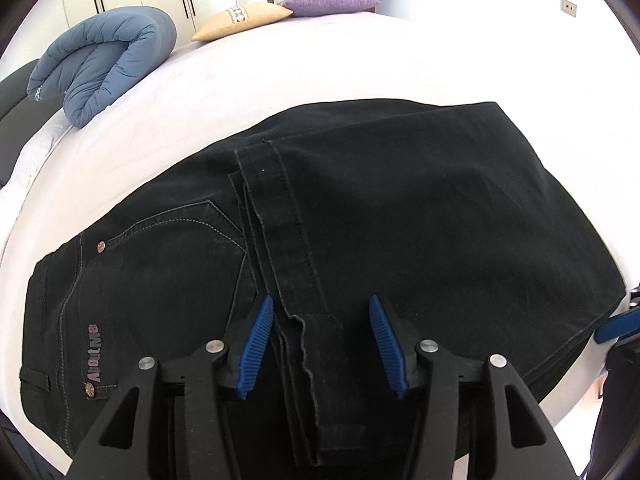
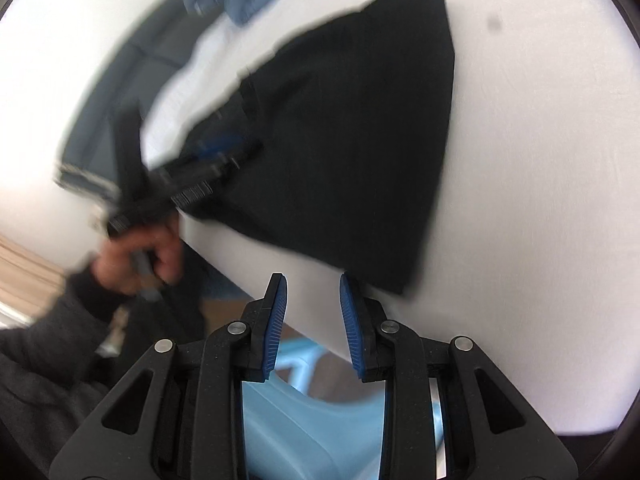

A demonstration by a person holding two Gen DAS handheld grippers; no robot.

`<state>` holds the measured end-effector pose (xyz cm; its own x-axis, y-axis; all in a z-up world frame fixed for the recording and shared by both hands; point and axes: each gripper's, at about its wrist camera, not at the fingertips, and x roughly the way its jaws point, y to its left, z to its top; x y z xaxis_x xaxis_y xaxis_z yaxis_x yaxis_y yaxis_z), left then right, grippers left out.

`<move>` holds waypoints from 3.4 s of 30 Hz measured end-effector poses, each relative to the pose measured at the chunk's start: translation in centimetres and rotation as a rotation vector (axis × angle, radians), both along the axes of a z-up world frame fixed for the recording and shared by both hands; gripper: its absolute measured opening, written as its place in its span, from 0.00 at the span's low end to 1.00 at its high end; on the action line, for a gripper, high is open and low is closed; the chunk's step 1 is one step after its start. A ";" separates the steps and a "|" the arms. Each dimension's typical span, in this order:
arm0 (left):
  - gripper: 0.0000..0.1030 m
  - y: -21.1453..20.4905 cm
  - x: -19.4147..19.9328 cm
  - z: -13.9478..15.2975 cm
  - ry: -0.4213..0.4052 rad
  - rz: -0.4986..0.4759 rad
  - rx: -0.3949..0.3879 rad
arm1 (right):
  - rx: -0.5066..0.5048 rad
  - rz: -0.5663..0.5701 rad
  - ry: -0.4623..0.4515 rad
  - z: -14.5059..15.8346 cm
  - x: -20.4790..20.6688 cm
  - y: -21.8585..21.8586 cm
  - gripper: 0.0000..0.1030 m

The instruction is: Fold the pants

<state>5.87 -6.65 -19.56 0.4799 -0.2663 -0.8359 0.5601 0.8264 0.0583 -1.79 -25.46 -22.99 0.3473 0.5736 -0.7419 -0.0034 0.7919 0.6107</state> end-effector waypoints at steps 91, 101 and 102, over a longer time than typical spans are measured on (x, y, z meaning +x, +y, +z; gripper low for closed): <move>0.16 30.8 1.5 -1.4 0.309 0.804 -1.193 | 0.215 -0.050 0.149 3.1 21.2 12.3 0.50; 0.16 26.4 1.7 5.9 0.149 0.636 -1.043 | 0.164 -0.024 0.190 1.3 21.3 12.7 0.47; 0.16 25.5 1.8 6.8 0.133 0.606 -1.027 | 0.160 -0.023 0.185 1.3 21.2 12.8 0.47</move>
<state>7.70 18.82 -12.73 0.6835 -0.5983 -0.4181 0.0155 0.5846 -0.8112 19.42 -12.71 -21.69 0.2285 0.6828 -0.6939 0.1366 0.6832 0.7173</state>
